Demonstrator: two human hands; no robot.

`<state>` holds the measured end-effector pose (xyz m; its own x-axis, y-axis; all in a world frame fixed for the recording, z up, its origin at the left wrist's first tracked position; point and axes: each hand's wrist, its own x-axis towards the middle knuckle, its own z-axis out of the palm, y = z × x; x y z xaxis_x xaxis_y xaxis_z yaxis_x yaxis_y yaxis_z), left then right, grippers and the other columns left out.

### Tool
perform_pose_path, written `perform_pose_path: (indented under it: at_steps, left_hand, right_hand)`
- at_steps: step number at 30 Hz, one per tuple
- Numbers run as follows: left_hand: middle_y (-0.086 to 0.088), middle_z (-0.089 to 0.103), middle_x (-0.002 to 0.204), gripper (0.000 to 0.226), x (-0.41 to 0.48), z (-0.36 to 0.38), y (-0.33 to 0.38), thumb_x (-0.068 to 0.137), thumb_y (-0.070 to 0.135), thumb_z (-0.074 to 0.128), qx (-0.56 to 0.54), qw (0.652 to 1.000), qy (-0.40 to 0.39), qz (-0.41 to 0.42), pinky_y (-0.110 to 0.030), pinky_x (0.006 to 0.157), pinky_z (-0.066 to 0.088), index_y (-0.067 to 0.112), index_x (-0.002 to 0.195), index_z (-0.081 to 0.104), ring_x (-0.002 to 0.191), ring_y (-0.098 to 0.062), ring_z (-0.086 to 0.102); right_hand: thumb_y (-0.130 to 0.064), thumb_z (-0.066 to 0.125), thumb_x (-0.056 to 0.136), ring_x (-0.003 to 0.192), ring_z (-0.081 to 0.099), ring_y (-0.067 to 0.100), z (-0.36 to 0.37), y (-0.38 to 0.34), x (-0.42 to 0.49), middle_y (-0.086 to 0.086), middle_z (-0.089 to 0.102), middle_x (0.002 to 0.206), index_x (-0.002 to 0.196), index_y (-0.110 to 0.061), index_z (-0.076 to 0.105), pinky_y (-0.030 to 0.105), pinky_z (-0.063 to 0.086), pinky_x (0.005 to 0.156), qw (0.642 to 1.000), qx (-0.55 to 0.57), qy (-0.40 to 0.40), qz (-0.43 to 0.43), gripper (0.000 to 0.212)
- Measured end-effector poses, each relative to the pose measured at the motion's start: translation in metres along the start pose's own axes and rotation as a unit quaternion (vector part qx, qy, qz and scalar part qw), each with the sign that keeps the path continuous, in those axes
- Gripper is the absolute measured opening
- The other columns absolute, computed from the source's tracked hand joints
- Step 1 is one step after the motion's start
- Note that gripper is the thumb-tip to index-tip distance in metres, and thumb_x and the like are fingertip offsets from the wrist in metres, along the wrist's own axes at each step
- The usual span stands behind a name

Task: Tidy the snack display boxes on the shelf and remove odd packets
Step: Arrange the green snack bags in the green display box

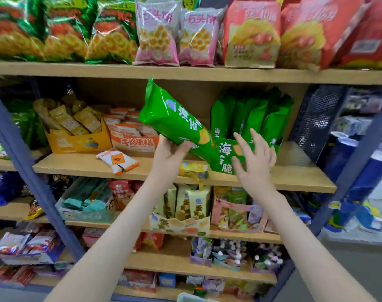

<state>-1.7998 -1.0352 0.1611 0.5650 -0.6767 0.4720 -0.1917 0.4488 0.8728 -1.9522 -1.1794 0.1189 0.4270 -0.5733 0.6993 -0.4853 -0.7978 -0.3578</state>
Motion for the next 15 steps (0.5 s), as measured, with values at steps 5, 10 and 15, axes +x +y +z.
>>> perform_pose_path:
  at_steps: [5,10,15]
  left_hand:
    - [0.002,0.062,0.116,0.031,0.036,0.012,-0.017,0.09,0.01,0.061,-0.025,0.999,-0.025,0.008,-0.047,0.109,0.041,0.028,0.112,0.049,0.116,-0.019,0.058]
    - [0.004,0.061,0.109,0.032,0.063,0.019,-0.027,0.09,-0.004,0.056,-0.028,0.998,-0.046,0.044,-0.013,0.089,0.046,0.018,0.11,0.047,0.099,0.007,0.061]
    - [0.005,0.059,0.107,0.033,0.078,0.035,-0.043,0.09,-0.009,0.054,0.005,0.995,-0.073,0.071,-0.007,0.084,0.044,0.018,0.108,0.047,0.095,0.014,0.059]
  right_hand:
    - [-0.028,0.057,0.088,0.144,0.012,0.034,0.006,0.02,0.045,0.019,0.017,0.158,0.151,-0.024,0.029,0.064,0.007,0.111,0.99,-0.083,0.112,0.036,0.069]
    - [-0.05,0.059,0.079,0.148,0.006,0.027,-0.004,0.04,0.074,0.01,0.014,0.16,0.153,-0.023,0.016,0.056,-0.004,0.113,0.991,-0.074,0.102,0.049,0.089]
    - [-0.025,0.072,0.084,0.132,0.042,0.033,0.006,0.043,0.079,0.014,0.044,0.14,0.138,-0.027,0.019,0.066,0.0,0.111,0.996,-0.05,0.068,-0.039,0.076]
